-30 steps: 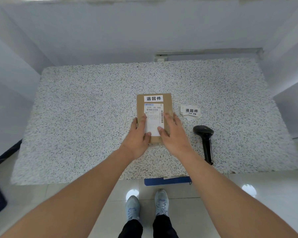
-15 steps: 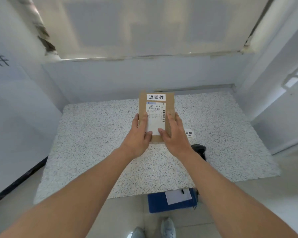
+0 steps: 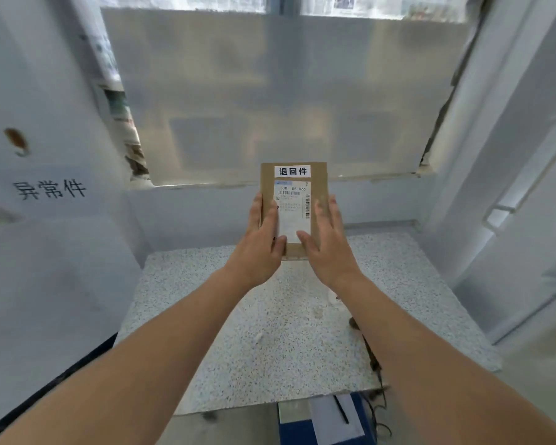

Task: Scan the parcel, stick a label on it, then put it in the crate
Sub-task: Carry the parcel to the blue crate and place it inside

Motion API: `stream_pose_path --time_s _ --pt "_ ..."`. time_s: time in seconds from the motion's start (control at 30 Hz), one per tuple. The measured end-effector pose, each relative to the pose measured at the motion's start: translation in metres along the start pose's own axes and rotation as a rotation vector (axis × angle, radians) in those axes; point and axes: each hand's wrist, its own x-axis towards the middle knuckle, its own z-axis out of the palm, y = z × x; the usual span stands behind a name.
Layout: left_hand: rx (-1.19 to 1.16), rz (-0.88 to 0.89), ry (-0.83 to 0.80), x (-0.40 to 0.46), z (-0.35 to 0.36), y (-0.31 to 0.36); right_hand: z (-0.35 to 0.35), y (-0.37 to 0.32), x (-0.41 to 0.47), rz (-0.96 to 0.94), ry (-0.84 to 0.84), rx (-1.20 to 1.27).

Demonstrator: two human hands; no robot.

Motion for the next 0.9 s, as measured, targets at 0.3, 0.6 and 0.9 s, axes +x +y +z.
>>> stream_pose_path --time_s 0.3,0.6,0.9 --pt "0.041 -0.031 0.161 -0.041 -0.024 0.066 -0.055 -0.027 -0.021 -0.177 -0.017 0.025" --pt "0.123 -0.048 0.327 -0.117 -0.052 0.118 -0.081 -0.056 -0.063 -0.409 -0.042 0.094" --pt "0.227 -0.199 0.465 -0.219 -0.104 0.109 -0.047 -0.132 -0.115 -0.583 -0.176 0.192"
